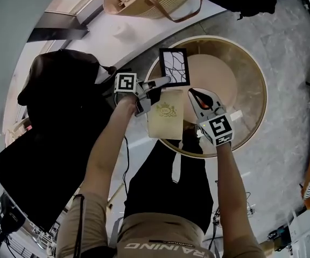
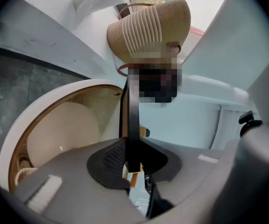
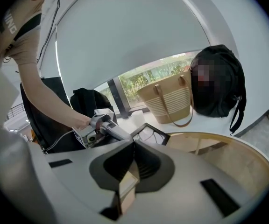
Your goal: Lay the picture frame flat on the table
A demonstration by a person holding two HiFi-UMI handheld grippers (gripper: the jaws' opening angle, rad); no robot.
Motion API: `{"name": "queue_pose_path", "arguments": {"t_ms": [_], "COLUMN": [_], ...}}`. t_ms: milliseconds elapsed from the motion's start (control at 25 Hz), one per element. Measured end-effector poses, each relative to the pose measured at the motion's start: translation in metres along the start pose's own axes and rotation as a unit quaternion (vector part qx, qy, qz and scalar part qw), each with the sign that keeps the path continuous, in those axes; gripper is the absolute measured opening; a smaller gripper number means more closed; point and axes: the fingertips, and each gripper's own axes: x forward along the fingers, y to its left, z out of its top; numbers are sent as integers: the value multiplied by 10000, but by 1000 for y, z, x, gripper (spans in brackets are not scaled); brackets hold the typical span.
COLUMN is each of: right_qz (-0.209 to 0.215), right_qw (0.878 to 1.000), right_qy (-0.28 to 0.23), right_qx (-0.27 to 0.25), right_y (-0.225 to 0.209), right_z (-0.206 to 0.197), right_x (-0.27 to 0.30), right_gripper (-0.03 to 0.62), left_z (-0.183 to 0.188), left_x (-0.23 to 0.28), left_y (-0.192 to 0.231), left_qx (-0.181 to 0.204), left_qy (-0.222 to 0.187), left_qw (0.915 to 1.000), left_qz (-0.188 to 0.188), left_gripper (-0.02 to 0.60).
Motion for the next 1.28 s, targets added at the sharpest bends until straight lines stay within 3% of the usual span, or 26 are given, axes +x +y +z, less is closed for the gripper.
{"name": "queue_pose_path", "arguments": {"t_ms": [160,360,560,680,840,960,1200,1280], "right_qz": [70,174,207,248,296,346,421,422], "right_qw": [9999,9998,9997,9995,9994,9992,9990,9990], "right_qy": [64,75,47,114,58,53,47,33], "right_qx": [109,88,142,181,164,176,159,168], "right_y": [1,4,2,5,11,16,23,22], "right_z": [-3,-1,0,-4,-4,-5,-7,-8], "right_x": [1,2,3,1,1,-1,-4,-5], "right_gripper": [6,6,6,6,6,6,6,6], "left_z": [-11,-11,-12,-9,-5,-3,3,5], "left_x": [6,7,12,10,4,0,-9,-13], "left_y": [2,11,3,5,5,8,12,14], "left_qx": [-13,253,476,630,949,1181,2049,2389], "left_qy": [319,429,344,179,-14,-121,-136,-86], "left_qw": [9987,9942,9916,9863,9740,9617,9234,9051], "left_qz": [395,956,1149,1513,2056,2469,3243,3517], "left_gripper": [69,72,189,201,220,270,304,309]}}
